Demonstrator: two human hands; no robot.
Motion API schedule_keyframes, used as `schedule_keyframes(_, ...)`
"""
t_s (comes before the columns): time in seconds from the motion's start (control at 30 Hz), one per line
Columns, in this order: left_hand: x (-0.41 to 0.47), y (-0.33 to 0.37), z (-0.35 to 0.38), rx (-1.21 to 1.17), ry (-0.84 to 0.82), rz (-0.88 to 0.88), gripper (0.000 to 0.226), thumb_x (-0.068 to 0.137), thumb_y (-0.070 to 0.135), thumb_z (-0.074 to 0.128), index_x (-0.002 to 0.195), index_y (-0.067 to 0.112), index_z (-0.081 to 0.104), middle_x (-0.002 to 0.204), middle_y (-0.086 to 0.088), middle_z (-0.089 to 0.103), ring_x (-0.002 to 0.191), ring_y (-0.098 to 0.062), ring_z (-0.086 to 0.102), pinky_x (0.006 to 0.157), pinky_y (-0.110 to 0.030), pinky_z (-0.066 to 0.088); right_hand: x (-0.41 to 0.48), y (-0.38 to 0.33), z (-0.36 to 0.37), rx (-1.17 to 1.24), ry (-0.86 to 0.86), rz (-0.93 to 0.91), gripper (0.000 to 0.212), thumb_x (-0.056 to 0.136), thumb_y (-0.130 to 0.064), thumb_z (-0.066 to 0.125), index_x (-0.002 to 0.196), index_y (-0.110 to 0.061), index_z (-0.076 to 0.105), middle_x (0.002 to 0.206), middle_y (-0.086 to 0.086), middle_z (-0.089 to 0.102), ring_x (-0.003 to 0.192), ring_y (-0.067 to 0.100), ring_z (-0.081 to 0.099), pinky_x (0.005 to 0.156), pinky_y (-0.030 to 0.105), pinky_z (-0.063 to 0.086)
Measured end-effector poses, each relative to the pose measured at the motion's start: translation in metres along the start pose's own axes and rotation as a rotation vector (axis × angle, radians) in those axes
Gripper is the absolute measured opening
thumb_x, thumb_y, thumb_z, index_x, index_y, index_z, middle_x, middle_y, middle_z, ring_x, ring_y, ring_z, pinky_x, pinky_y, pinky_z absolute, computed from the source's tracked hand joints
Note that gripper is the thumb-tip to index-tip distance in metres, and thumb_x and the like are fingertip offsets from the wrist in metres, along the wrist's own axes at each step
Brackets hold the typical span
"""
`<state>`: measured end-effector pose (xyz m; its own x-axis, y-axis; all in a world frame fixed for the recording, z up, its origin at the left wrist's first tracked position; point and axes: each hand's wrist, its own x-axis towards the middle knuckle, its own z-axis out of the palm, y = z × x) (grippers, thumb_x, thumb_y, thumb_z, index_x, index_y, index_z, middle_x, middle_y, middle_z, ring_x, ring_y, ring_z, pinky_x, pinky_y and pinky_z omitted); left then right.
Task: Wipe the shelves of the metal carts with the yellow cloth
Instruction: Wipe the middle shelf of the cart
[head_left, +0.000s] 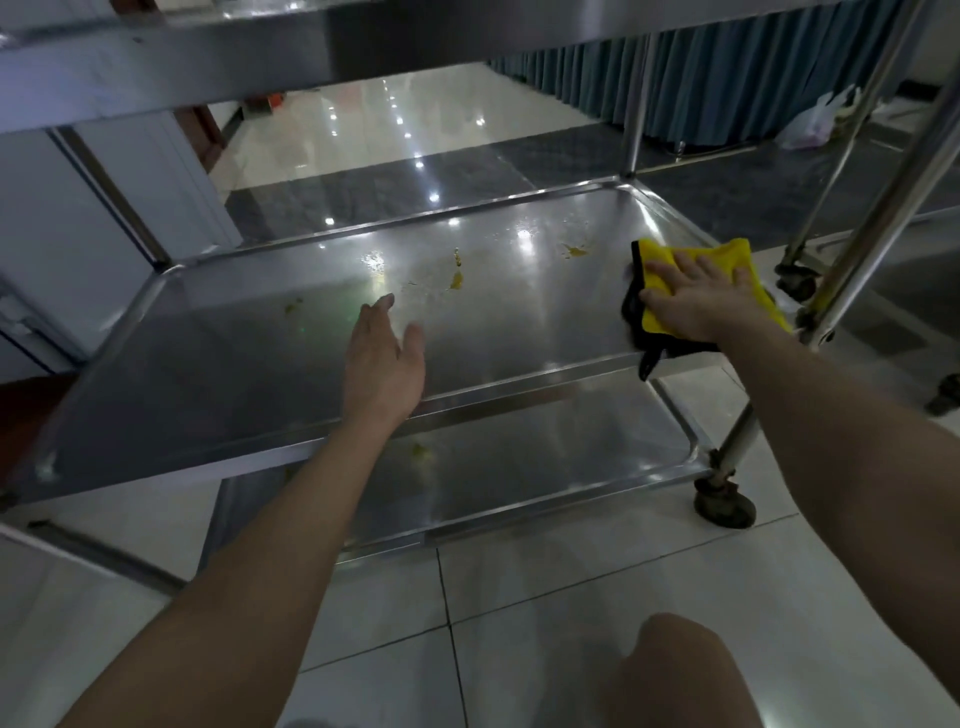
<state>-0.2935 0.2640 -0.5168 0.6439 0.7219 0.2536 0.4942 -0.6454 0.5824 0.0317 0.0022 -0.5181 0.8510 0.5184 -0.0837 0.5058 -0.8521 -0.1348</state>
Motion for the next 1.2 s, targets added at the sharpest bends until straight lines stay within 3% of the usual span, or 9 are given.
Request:
schedule_keyframes(0.13,0.0,-0.065,-0.037,0.406,-0.01,0.026,0.073,0.104,0.048,0.025,0.166,0.012,0.034,0.174,-0.021,0.032,0.165,-0.036,0.021,0.136,-0.052,0.008,0.001,-0.002,-0.001,-0.01,-0.022,0.0,0.075,0.097,-0.076,0.016,0.166,-0.05,0.004,0.179,-0.01,-0.004,0.165,0.022,-0.005,0.127,0.067,-0.006)
schedule_keyframes(0.27,0.007,-0.085,-0.033,0.42,-0.061,-0.007,0.086,0.098,0.054,0.013,0.169,0.005,0.024,0.174,-0.024,0.029,0.166,-0.035,0.016,0.136,-0.054,0.004,0.0,-0.023,0.0,-0.015,-0.036,0.01,0.077,0.096,-0.075,0.015,0.167,-0.049,0.004,0.179,-0.007,-0.005,0.165,0.025,-0.006,0.125,0.07,-0.009)
schedule_keyframes(0.37,0.009,-0.085,-0.033,0.32,-0.062,-0.018,0.089,0.097,0.056,0.013,0.17,0.005,0.019,0.175,-0.024,0.025,0.167,-0.033,0.012,0.136,-0.053,0.008,-0.005,-0.076,0.006,-0.012,-0.038,-0.03,0.073,0.099,-0.072,0.016,0.167,-0.046,0.006,0.179,-0.005,-0.004,0.165,0.027,-0.006,0.124,0.072,-0.009)
schedule_keyframes(0.57,0.008,-0.087,-0.042,0.264,-0.057,-0.05,0.087,0.098,0.051,0.014,0.171,0.004,0.016,0.176,-0.026,0.021,0.167,-0.036,0.012,0.136,-0.049,0.006,-0.054,-0.281,0.037,-0.035,-0.059,-0.476,0.067,0.105,-0.064,0.018,0.168,-0.045,0.011,0.179,-0.005,-0.003,0.165,0.024,-0.007,0.125,0.069,-0.009)
schedule_keyframes(0.7,0.004,-0.088,-0.046,0.268,-0.005,-0.031,0.085,0.099,0.049,0.015,0.169,0.001,0.02,0.173,-0.028,0.028,0.164,-0.038,0.019,0.136,-0.049,0.009,-0.064,-0.316,0.048,-0.035,-0.08,-0.695,0.062,0.106,-0.063,0.022,0.167,-0.049,0.013,0.178,-0.013,-0.001,0.165,0.018,-0.004,0.129,0.062,-0.006)
schedule_keyframes(0.77,0.002,-0.087,-0.047,0.269,0.018,-0.038,0.088,0.097,0.052,0.013,0.169,0.002,0.022,0.172,-0.028,0.031,0.163,-0.039,0.021,0.136,-0.048,0.008,-0.055,-0.298,0.046,0.007,-0.071,-0.652,0.062,0.106,-0.064,0.024,0.166,-0.051,0.014,0.178,-0.016,0.0,0.165,0.016,-0.003,0.13,0.058,-0.006)
schedule_keyframes(0.93,0.0,-0.08,-0.043,0.274,0.05,-0.024,0.093,0.093,0.055,0.007,0.169,0.003,0.022,0.172,-0.024,0.033,0.162,-0.036,0.022,0.137,-0.047,0.007,-0.026,-0.236,0.041,0.038,0.009,-0.218,0.065,0.104,-0.062,0.02,0.167,-0.048,0.012,0.179,-0.007,0.0,0.165,0.024,-0.004,0.128,0.062,-0.007)
schedule_keyframes(1.03,-0.002,-0.074,-0.038,0.246,0.04,-0.022,0.089,0.096,0.054,0.008,0.172,0.007,0.015,0.175,-0.022,0.027,0.165,-0.032,0.016,0.137,-0.046,0.006,-0.024,-0.253,0.044,0.002,0.05,-0.103,0.068,0.103,-0.058,0.016,0.169,-0.041,0.011,0.18,-0.002,0.0,0.165,0.028,-0.004,0.126,0.068,-0.005)
schedule_keyframes(1.2,-0.002,-0.071,-0.044,0.187,0.054,-0.025,0.082,0.101,0.049,0.017,0.173,0.01,0.011,0.177,-0.021,0.021,0.166,-0.032,0.012,0.137,-0.048,0.006,-0.041,-0.323,0.049,-0.01,-0.028,-0.579,0.06,0.109,-0.055,0.021,0.167,-0.048,0.011,0.178,-0.013,0.002,0.165,0.016,-0.003,0.129,0.062,-0.005)
